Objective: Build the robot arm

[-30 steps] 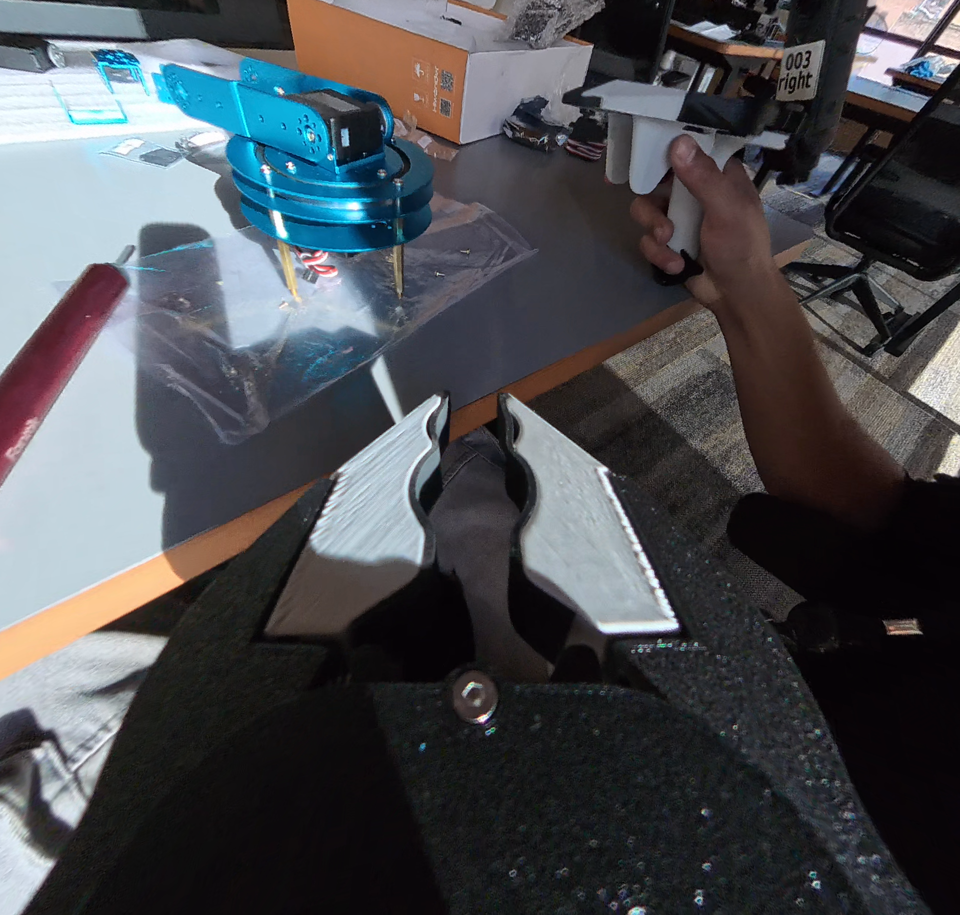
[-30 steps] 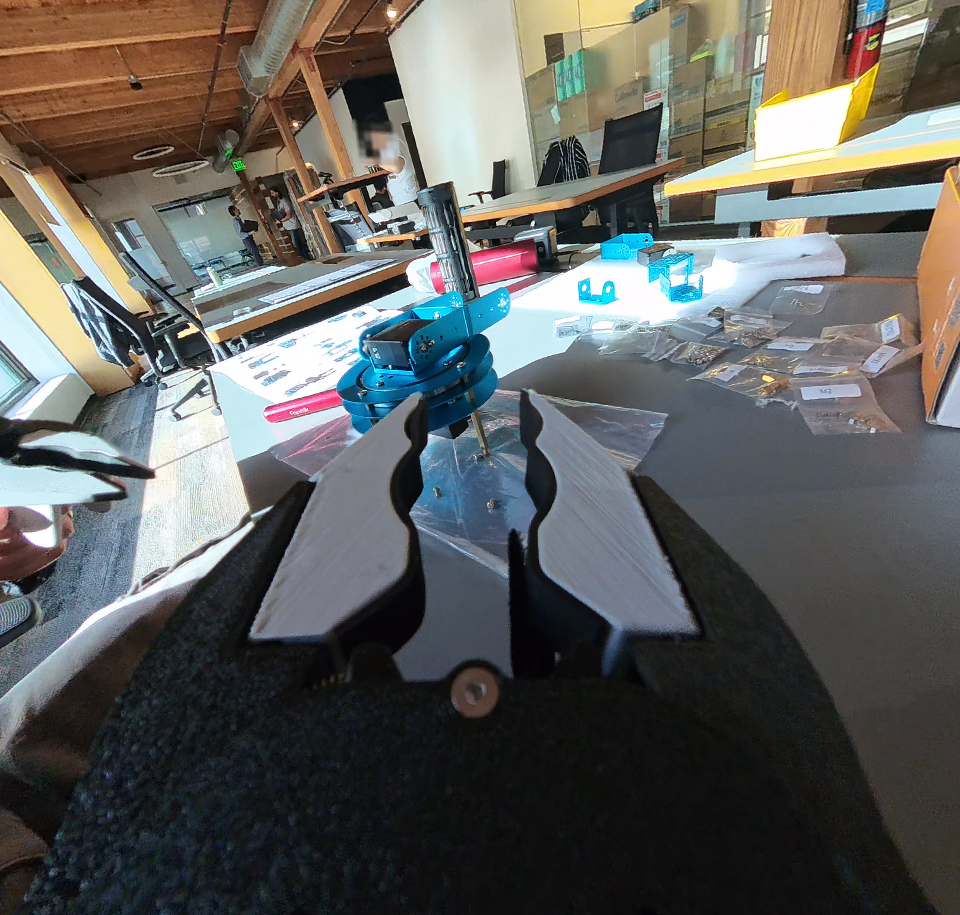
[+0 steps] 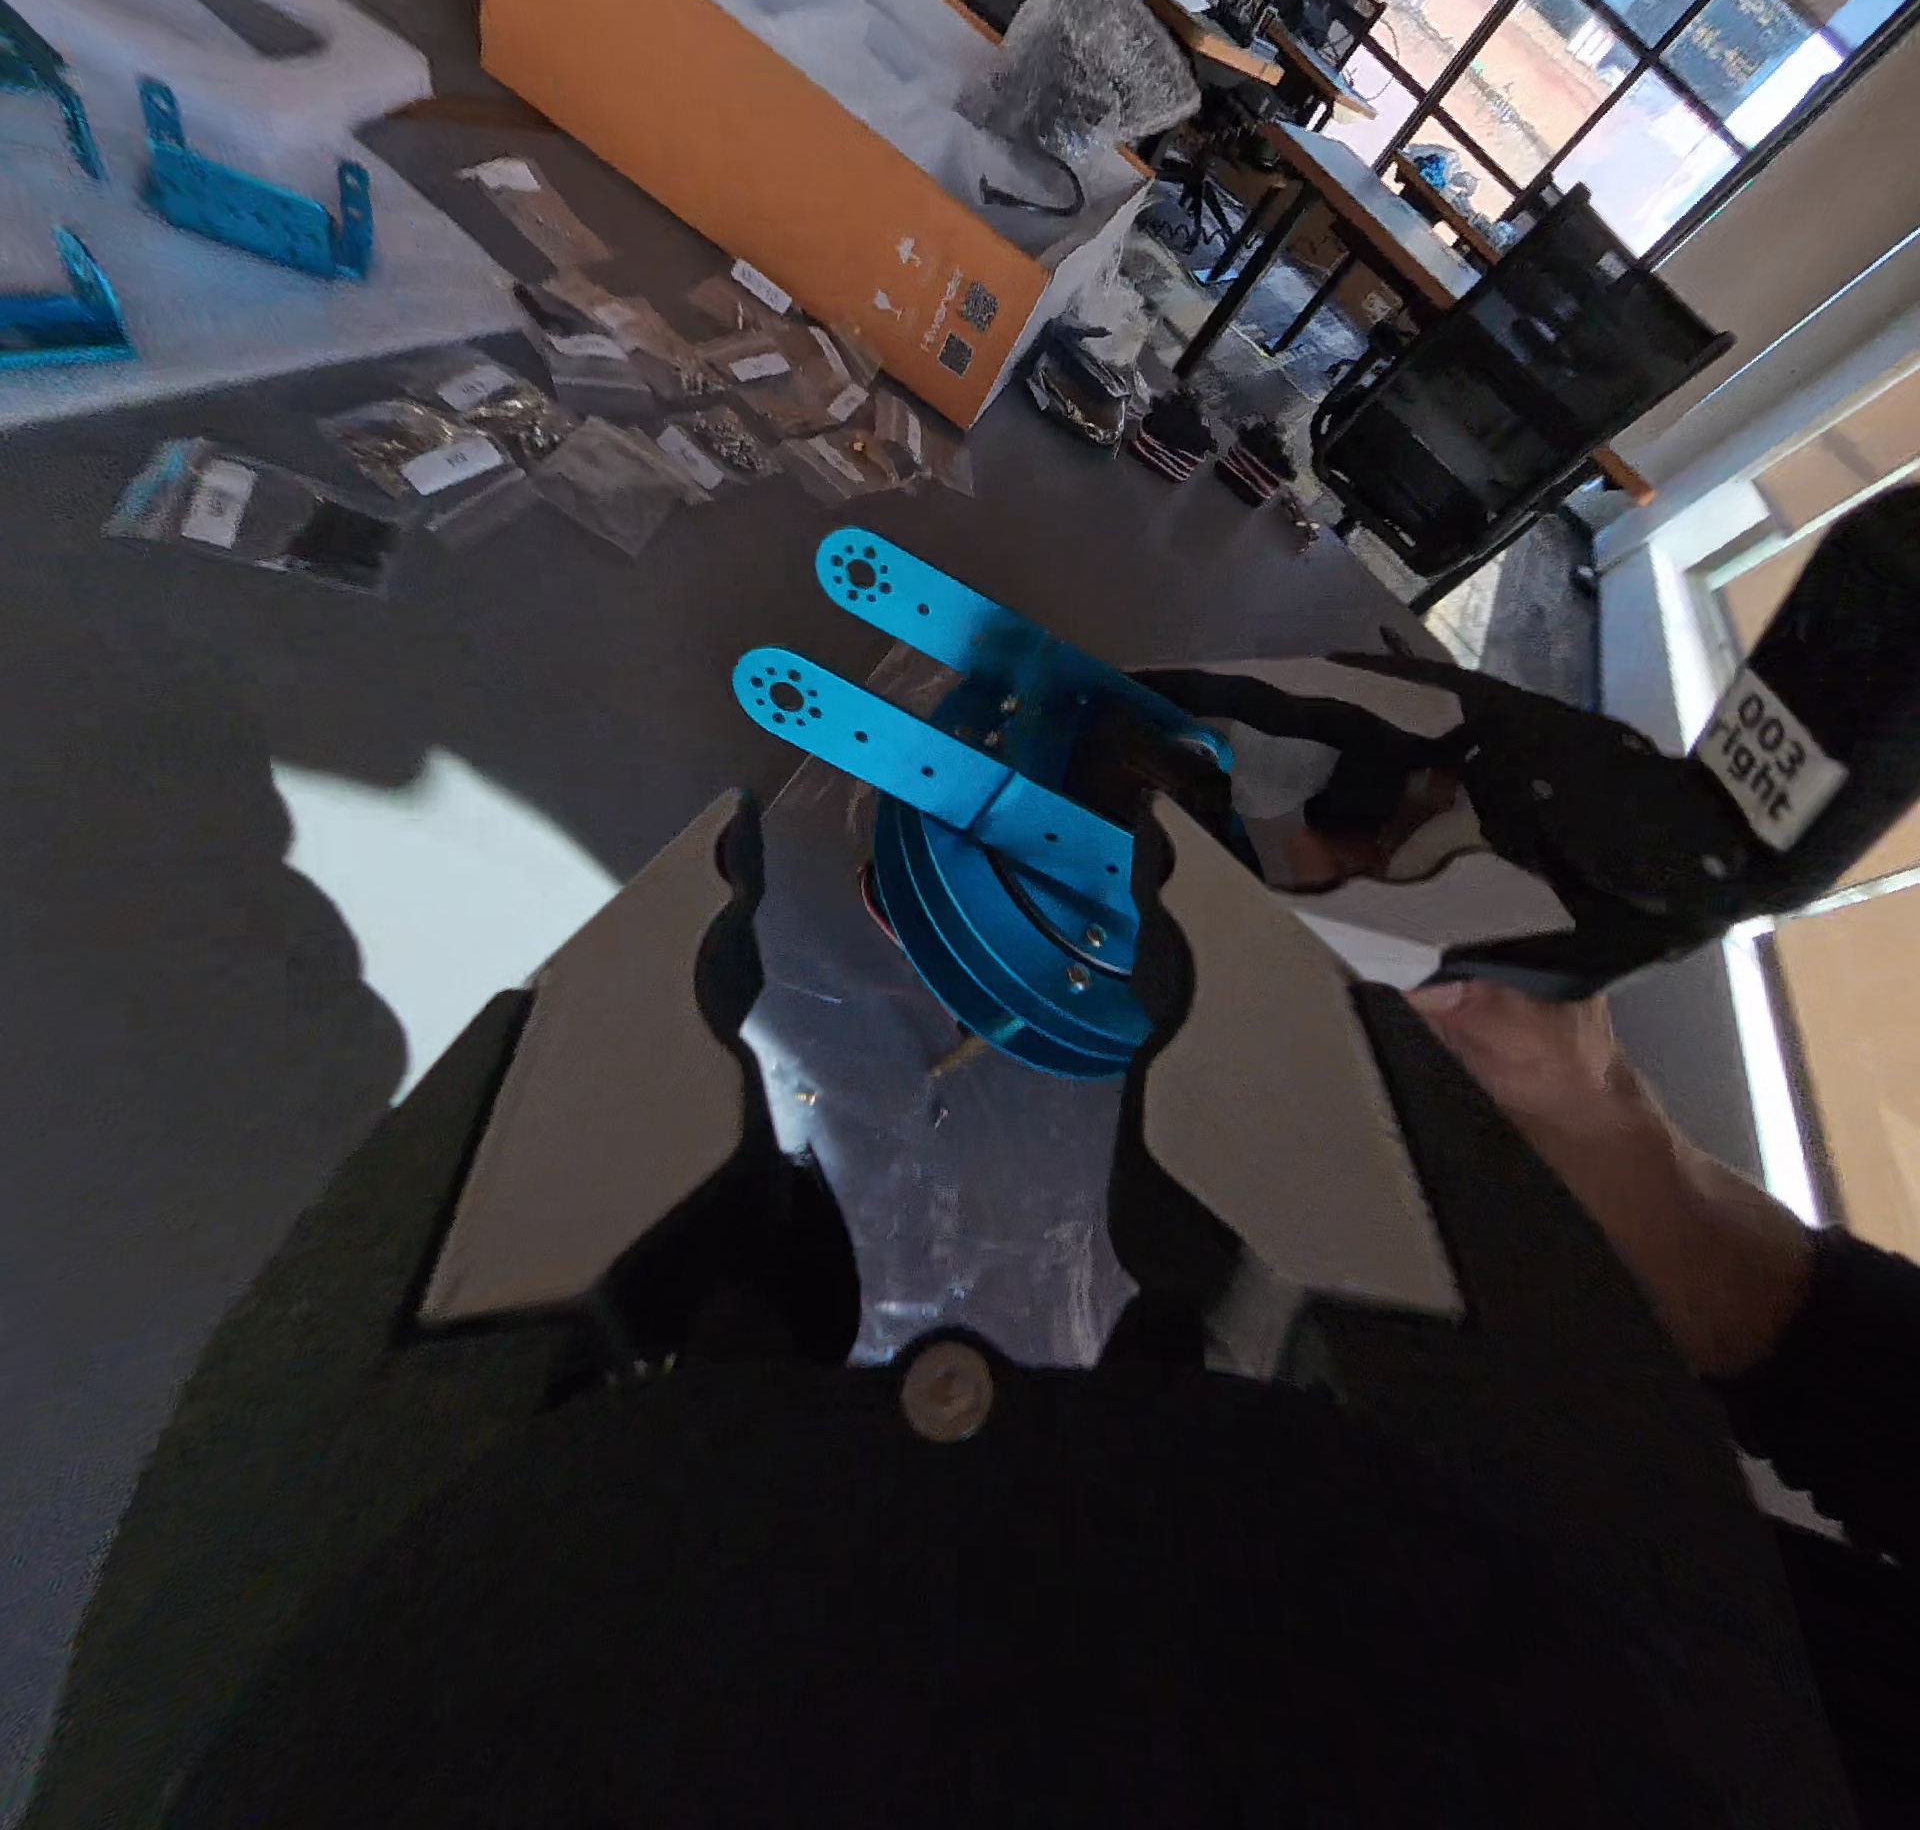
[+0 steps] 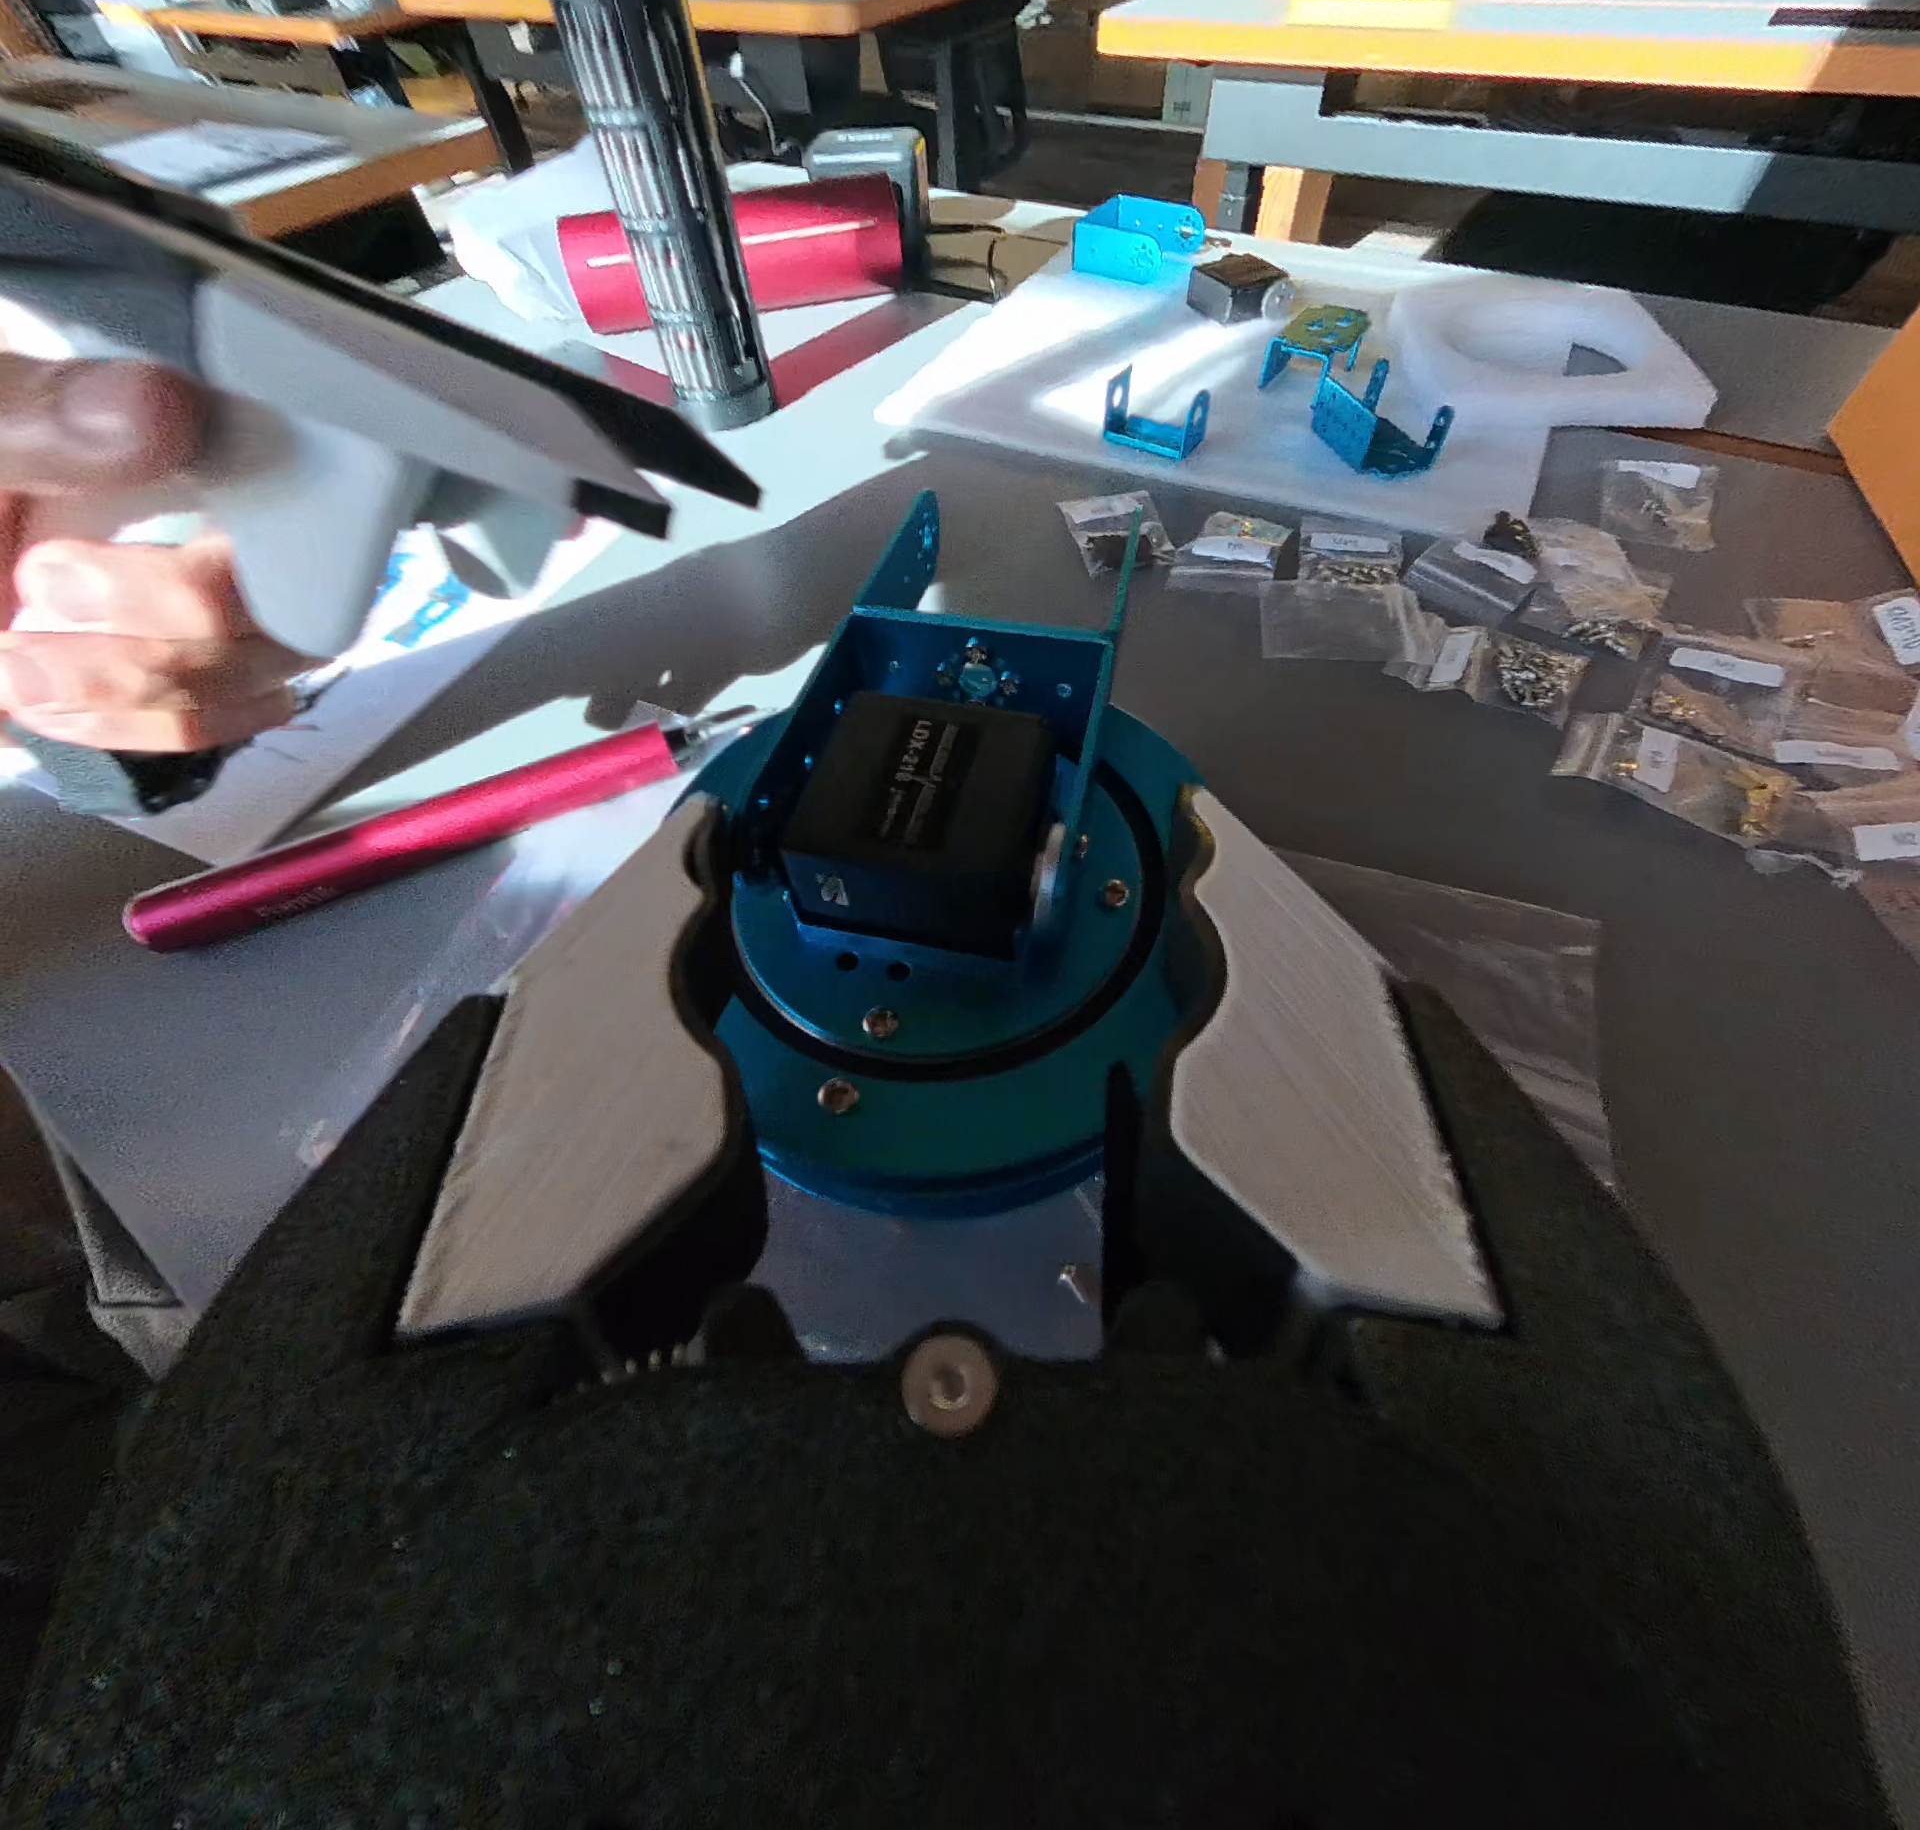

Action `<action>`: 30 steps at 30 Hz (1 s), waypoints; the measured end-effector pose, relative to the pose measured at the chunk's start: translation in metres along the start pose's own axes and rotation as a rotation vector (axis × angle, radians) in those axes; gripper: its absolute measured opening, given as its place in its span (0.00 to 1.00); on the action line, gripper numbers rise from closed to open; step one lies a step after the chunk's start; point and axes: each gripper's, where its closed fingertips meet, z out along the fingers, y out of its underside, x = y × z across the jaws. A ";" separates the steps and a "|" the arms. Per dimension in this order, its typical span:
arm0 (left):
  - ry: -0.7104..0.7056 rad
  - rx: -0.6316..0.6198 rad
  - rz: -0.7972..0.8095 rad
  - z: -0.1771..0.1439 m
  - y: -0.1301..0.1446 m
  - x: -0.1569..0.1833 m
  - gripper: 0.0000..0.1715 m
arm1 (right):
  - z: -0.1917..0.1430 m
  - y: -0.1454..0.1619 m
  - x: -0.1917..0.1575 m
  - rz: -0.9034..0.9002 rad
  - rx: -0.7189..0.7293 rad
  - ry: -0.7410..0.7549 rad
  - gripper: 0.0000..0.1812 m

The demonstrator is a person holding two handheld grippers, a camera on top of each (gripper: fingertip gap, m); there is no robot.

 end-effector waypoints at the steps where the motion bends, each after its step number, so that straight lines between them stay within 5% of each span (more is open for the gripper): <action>1: 0.040 -0.003 -0.049 0.011 0.000 -0.003 0.44 | 0.001 0.001 -0.001 -0.011 -0.011 0.007 0.44; 6: 0.187 -0.057 -0.217 0.045 0.009 -0.007 0.45 | 0.000 0.003 -0.005 -0.078 -0.012 0.078 0.37; 9: 0.233 -0.084 -0.195 0.055 0.013 -0.002 0.36 | -0.001 0.004 -0.005 -0.077 -0.006 0.085 0.37; 16: 0.234 -0.046 -0.148 0.055 0.014 0.000 0.35 | -0.007 0.007 -0.006 -0.050 0.028 0.056 0.38; 21: 0.211 -0.022 -0.137 0.054 0.014 0.000 0.35 | -0.010 -0.005 -0.006 0.149 0.107 -0.028 0.52; 30: 0.185 0.019 -0.115 0.054 0.012 -0.002 0.35 | -0.005 0.002 0.000 0.033 0.082 0.093 0.41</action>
